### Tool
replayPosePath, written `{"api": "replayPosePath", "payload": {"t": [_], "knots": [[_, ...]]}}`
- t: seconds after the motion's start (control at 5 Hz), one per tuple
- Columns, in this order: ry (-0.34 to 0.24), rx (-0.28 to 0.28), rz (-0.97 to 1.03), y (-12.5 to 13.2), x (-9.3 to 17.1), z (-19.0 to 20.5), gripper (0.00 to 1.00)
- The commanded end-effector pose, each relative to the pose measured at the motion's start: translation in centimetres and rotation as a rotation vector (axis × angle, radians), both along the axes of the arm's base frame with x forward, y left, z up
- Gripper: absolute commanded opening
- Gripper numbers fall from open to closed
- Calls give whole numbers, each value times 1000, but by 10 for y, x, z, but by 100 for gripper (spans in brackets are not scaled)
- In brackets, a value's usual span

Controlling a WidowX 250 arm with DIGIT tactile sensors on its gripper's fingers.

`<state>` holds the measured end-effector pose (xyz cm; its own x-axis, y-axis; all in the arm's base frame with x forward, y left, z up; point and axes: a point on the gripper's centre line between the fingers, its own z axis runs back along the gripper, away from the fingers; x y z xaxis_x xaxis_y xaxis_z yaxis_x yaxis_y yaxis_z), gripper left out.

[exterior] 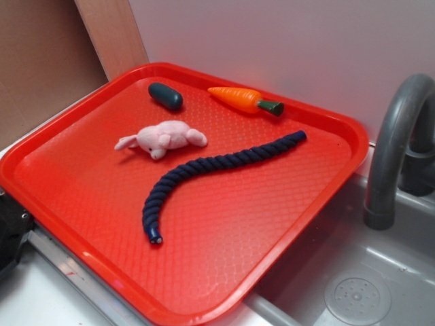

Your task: Grab the plastic pickle.

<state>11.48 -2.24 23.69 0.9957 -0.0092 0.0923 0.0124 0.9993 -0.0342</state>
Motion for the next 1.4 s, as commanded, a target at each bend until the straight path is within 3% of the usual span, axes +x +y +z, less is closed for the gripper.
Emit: {"api": "replayPosePath", "payload": {"t": [0.0,0.2,0.6,0.8,1.0,1.2], "knots": [[0,0,0,0,0,0,100],[44,84,248,10,32,-3,100],[104,30,745,24,64,-6,100],[119,-84,988,41,78,-15,100],[91,-213,1163,54,96,-26,100],[91,-277,1173,60,114,-43,100]]}}
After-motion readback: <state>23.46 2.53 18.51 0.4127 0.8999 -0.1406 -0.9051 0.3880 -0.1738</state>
